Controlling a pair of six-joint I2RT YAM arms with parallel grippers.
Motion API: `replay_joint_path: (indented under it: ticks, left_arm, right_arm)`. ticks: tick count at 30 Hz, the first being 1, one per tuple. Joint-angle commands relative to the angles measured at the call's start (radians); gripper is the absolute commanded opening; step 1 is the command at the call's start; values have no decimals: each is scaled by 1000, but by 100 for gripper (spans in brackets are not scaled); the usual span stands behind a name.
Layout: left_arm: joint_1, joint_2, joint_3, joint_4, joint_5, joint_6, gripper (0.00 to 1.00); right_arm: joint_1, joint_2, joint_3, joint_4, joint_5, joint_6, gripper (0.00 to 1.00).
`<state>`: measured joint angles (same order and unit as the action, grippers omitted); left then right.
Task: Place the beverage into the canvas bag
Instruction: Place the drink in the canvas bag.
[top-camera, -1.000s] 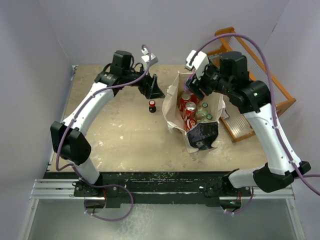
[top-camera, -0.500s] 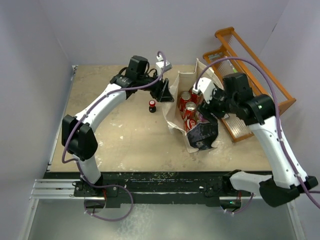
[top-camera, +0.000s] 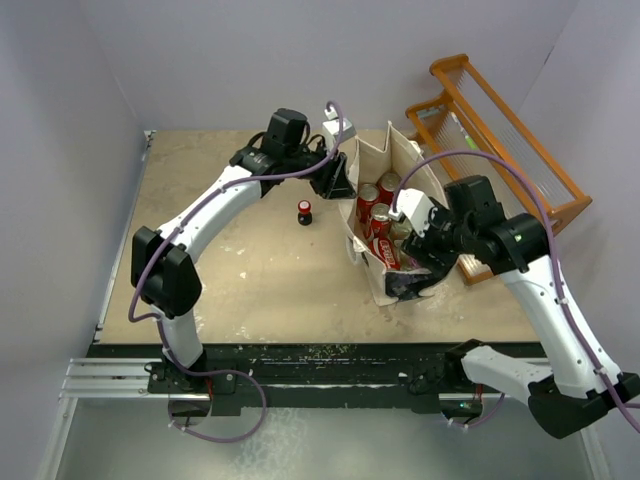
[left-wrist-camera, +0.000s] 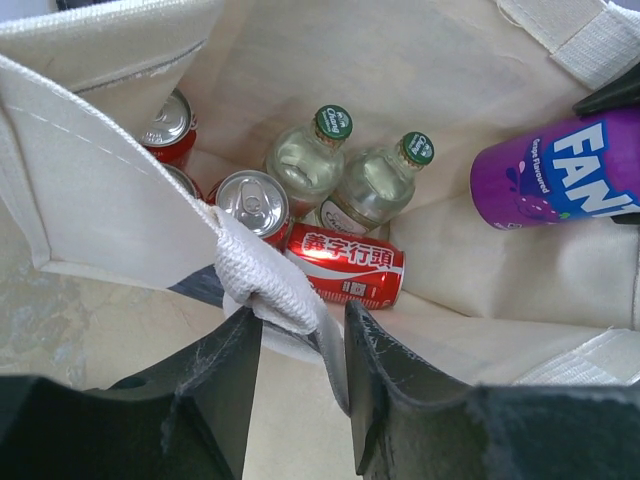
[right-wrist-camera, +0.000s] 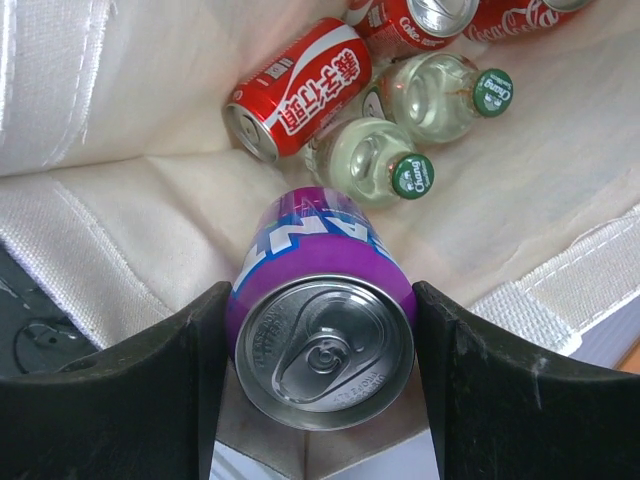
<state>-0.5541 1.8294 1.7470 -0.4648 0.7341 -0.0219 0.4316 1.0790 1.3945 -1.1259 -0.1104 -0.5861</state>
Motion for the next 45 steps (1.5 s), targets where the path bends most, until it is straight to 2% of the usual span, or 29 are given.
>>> replay_joint_path:
  ticks: [1, 6, 13, 18, 24, 33, 45]
  left_arm:
    - [-13, 14, 47, 26, -1, 28, 40]
    - [-21, 8, 39, 21, 5, 44, 38]
    - [-23, 1, 39, 12, 3, 58, 37]
    - [-22, -2, 34, 8, 1, 65, 37]
    - [-22, -1, 35, 8, 3, 65, 37]
    - [-22, 0, 21, 8, 15, 59, 36]
    - [-21, 18, 36, 6, 11, 60, 35]
  right_arm:
    - [1, -35, -5, 7, 61, 43, 12]
    - [-1, 12, 38, 140, 60, 112, 13]
    - [-13, 152, 202, 296, 92, 172, 12]
    - [-46, 299, 332, 335, 70, 208, 12]
    - [-115, 426, 396, 397, 72, 207, 11]
    - [-158, 509, 379, 476, 32, 189, 11]
    - [-168, 459, 143, 604, 46, 92, 10]
